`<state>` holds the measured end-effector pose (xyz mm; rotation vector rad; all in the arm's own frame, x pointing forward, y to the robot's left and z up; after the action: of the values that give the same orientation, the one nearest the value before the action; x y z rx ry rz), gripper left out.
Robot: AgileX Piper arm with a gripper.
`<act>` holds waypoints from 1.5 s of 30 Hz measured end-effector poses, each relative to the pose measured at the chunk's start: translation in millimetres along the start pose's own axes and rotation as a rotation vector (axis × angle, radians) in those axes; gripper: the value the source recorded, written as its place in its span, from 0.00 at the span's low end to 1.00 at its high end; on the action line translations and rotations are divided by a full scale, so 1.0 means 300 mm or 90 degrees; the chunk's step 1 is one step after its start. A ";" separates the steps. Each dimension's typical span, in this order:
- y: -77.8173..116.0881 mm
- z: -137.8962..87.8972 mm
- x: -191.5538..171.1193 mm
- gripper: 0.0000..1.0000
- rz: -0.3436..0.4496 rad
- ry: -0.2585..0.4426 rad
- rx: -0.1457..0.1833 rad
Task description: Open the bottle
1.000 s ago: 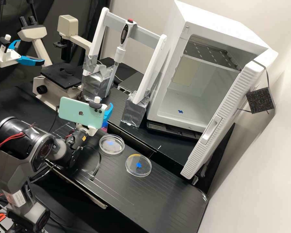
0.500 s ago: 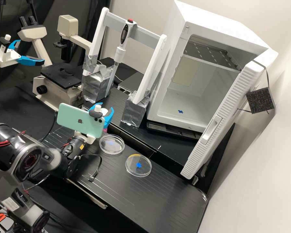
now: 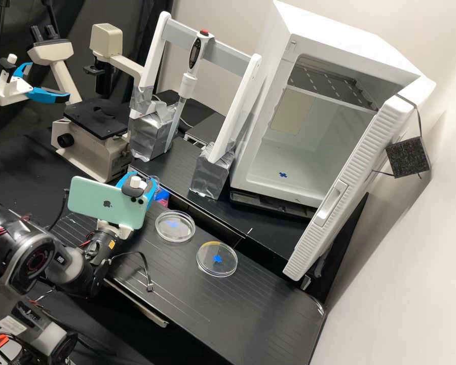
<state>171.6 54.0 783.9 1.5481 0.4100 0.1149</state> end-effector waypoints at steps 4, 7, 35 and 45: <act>-0.019 0.001 0.003 0.00 -0.016 -0.002 -0.005; -0.030 0.002 0.002 0.00 -0.026 -0.005 -0.002; -0.013 -0.003 -0.002 1.00 0.004 -0.010 -0.035; 0.104 -0.075 -0.064 1.00 0.162 0.048 -0.030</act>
<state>152.1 70.1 818.7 1.5472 0.2657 0.3798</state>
